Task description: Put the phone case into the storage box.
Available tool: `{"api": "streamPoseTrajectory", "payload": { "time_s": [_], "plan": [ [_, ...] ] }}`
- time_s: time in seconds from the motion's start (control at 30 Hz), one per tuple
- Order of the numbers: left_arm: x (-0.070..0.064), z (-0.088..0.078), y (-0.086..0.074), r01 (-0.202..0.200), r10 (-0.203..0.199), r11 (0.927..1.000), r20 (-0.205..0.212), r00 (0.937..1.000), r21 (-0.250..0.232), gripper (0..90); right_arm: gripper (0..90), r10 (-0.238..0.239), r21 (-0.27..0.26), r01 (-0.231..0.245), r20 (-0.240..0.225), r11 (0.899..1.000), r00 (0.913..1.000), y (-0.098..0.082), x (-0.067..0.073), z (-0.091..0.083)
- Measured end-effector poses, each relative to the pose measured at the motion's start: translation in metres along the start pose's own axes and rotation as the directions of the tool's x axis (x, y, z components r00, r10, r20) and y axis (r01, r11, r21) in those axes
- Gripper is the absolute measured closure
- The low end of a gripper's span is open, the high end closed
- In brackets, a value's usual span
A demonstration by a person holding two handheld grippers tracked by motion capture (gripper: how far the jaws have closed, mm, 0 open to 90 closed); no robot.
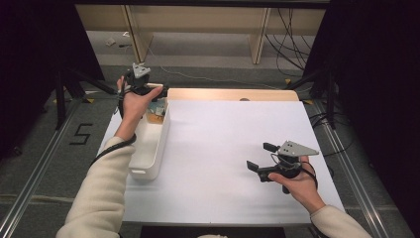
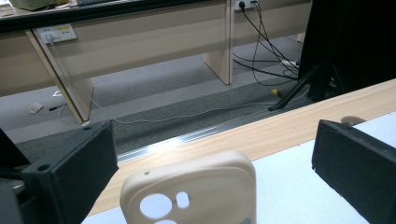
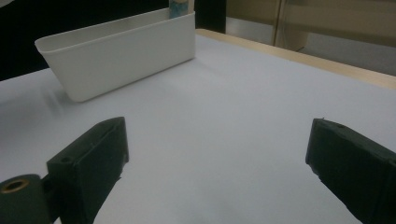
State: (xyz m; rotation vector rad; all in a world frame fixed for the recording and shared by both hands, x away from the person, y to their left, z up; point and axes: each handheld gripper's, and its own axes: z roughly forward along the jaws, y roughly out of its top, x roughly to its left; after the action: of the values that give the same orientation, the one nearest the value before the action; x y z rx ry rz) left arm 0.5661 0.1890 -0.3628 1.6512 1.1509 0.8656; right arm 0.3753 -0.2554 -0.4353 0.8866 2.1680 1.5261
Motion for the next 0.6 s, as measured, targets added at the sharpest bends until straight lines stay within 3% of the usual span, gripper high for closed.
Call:
{"api": "streamPoseTrajectory", "payload": {
  "time_s": [0.6],
  "plan": [
    [-0.005,-0.026,-0.001,0.017,-0.016,0.9997,0.047,0.9987,-0.02,2.5,6.7,-0.003,-0.003,0.003,0.003,1.0,1.0,0.0,0.0,0.0]
  ]
}}
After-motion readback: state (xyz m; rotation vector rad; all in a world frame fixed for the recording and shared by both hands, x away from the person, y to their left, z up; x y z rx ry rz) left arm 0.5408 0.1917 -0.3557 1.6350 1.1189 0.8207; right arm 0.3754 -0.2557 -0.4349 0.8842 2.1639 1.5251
